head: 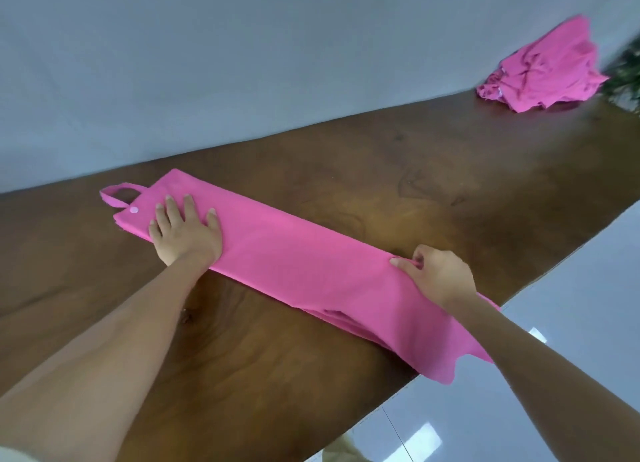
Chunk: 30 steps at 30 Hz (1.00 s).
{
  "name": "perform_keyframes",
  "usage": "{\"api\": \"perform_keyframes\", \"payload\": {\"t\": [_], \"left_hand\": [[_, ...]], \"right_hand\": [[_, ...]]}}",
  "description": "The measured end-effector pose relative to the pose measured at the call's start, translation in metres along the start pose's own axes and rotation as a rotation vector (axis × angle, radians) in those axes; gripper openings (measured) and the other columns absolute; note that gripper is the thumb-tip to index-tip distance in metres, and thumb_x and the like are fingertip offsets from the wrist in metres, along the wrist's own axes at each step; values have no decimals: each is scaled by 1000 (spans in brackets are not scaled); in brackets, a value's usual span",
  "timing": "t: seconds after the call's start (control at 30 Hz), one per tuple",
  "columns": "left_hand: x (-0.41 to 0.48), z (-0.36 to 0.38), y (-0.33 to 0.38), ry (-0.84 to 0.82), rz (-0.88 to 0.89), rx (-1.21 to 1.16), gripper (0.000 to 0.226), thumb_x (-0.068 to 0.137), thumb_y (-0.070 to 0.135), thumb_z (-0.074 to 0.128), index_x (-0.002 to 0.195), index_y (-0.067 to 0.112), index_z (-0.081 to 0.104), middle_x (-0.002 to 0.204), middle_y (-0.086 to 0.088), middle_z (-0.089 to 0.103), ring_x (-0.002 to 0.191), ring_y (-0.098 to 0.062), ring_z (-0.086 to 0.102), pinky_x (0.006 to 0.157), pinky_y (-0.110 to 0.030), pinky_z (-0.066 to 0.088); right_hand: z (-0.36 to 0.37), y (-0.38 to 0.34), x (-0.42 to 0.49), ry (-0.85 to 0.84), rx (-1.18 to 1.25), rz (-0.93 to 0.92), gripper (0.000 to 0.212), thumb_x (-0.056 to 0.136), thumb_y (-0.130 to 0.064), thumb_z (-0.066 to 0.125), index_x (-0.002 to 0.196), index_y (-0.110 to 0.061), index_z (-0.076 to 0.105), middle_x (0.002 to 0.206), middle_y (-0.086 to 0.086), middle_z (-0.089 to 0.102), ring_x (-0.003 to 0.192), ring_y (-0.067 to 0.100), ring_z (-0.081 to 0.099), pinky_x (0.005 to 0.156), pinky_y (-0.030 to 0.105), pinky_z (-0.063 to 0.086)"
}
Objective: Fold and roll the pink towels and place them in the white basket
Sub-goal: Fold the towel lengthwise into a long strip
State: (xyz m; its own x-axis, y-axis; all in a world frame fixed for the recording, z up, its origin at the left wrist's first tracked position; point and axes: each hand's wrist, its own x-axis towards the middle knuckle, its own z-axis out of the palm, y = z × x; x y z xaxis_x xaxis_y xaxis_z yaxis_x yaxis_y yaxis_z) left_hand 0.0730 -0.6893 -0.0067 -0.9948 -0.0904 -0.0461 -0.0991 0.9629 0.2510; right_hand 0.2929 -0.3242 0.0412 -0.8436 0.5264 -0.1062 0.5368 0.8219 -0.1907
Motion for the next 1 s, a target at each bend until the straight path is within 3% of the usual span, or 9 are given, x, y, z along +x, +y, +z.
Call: {"api": "perform_keyframes", "payload": {"t": [0.43, 0.5, 0.57, 0.73, 0.8, 1.0], "left_hand": [[-77, 4, -6, 97, -323, -53, 73, 104, 54, 28, 162, 14, 12, 169, -14, 4, 156, -31, -2, 125, -51, 2], [-90, 5, 6, 112, -201, -41, 72, 104, 53, 31, 162, 13, 14, 170, -12, 5, 156, -28, -3, 126, -52, 1], [-104, 9, 25, 111, 42, -37, 71, 104, 55, 33, 162, 18, 15, 170, -8, 8, 157, -25, 1, 125, -48, 2], [-127, 19, 92, -110, 575, -81, 75, 96, 70, 25, 162, 35, 13, 169, 8, 9, 156, -10, 5, 126, -35, 4], [-129, 26, 108, -124, 654, -27, 74, 96, 73, 20, 161, 39, 11, 169, 10, 5, 156, -9, 2, 127, -36, 4], [-128, 35, 117, -104, 650, 71, 73, 95, 74, 10, 160, 41, 7, 169, 12, -3, 155, -8, -4, 127, -35, 1]], "right_hand": [[-6, -4, 116, -58, -60, -359, 58, 86, -80, 47, 77, -23, 56, 78, -4, 62, 79, 24, 61, 72, 36, 50], [-6, -1, 124, -60, -11, -365, 56, 86, -79, 47, 78, -25, 56, 79, -6, 62, 78, 22, 60, 72, 36, 49], [-7, 7, 127, -50, 28, -355, 53, 90, -76, 44, 81, -25, 57, 80, -6, 63, 78, 22, 59, 71, 35, 46], [-10, 52, 114, 24, 18, -330, 55, 99, -67, 30, 88, -20, 56, 78, -4, 59, 77, 26, 61, 69, 37, 46], [-11, 75, 110, 56, -43, -300, 54, 101, -64, 28, 93, -19, 56, 80, -2, 57, 82, 29, 63, 68, 36, 42], [-13, 120, 114, 90, -215, -320, 58, 101, -63, 25, 94, -16, 57, 86, 6, 69, 83, 33, 67, 64, 36, 40]]}}
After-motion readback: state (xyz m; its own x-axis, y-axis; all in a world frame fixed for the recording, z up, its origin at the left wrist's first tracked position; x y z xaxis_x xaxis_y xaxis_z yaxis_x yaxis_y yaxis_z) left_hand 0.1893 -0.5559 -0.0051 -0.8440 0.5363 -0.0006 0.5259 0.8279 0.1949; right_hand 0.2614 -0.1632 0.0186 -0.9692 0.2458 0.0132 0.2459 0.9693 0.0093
